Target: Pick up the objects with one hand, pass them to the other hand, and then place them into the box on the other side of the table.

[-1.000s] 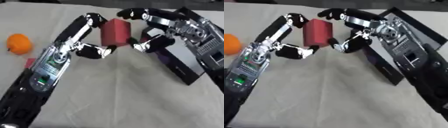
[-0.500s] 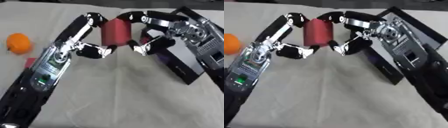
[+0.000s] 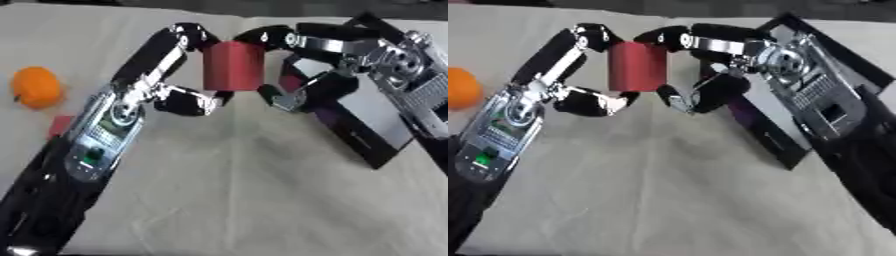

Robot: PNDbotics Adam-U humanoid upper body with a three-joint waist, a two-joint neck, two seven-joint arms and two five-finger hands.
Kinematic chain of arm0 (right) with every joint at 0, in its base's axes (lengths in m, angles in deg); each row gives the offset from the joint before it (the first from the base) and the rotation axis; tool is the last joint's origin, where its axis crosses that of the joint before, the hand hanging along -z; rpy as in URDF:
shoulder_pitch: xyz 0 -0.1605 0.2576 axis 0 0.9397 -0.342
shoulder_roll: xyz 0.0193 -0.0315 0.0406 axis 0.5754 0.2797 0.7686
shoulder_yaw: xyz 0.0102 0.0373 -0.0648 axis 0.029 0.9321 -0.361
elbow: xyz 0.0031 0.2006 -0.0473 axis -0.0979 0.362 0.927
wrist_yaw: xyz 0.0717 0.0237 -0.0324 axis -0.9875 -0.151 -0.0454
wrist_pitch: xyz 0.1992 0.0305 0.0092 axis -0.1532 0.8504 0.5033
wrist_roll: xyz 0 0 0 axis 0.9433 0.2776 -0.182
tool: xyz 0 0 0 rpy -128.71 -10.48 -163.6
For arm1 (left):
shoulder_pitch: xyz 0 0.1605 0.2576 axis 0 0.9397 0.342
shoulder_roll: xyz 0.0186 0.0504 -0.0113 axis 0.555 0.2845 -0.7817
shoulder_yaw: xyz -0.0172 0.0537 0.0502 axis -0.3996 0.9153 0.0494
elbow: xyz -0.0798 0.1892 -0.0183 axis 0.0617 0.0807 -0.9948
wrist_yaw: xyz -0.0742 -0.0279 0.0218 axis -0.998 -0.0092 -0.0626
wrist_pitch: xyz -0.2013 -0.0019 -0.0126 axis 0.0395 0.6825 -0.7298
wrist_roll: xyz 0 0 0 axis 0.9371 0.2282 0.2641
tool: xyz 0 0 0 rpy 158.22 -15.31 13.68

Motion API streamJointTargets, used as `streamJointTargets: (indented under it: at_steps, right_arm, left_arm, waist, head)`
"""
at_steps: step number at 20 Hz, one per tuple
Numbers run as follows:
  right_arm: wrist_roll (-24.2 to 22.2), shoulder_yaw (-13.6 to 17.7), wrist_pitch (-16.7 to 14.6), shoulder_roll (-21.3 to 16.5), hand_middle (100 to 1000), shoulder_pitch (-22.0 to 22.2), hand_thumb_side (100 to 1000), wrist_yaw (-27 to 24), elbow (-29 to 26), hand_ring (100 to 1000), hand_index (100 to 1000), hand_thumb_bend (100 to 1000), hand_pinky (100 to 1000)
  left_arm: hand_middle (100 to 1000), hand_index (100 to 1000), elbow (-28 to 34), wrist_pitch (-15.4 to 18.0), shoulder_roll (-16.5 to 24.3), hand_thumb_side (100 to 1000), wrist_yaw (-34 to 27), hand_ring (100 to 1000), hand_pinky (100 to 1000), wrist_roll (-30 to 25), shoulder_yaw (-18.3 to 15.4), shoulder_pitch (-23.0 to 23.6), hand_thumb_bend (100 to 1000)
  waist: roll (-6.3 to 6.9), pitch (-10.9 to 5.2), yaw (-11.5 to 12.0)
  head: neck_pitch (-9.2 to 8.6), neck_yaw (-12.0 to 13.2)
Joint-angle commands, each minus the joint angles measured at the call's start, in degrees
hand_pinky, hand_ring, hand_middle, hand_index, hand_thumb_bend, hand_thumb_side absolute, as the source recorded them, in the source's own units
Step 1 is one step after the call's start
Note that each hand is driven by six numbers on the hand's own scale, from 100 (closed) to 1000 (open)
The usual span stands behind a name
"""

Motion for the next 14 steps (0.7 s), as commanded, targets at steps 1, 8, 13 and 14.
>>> streamJointTargets:
  at_steps: [1,8,13,14]
  right_arm:
    - [0.0,0.3,0.2,-0.9,1000,-0.9,227,-0.7,-1.5,990,1000,100,1000]
    - [0.9,0.1,-0.8,-0.7,1000,-0.7,228,1.6,0.6,988,1000,100,1000]
    - [1.0,-0.1,-1.8,-0.6,1000,-0.7,167,2.7,1.1,987,1000,100,1000]
    - [1.0,-0.1,-2.0,-0.7,1000,-0.7,175,2.8,1.2,987,1000,100,1000]
  left_arm:
    - [638,470,0.8,0.0,0.5,175,-0.4,703,769,0.8,-0.4,-1.3,147]
    - [610,466,1.9,1.3,0.4,198,-4.4,680,762,2.6,-0.1,-1.4,123]
    - [606,467,1.8,2.5,0.5,218,-8.4,676,761,4.0,0.1,-1.4,110]
    - [606,467,1.8,2.7,0.5,227,-9.0,676,761,4.3,0.1,-1.4,108]
  waist:
    - [-0.58,-1.28,0.0]
    - [-0.69,-1.21,0.1]
    - [-0.62,-1.19,0.2]
    - [-0.61,-1.19,0.1]
  head:
    - [-0.59,-0.3]
    - [-1.04,-0.7]
    - [-1.19,-0.9]
    - [-1.20,-1.0]
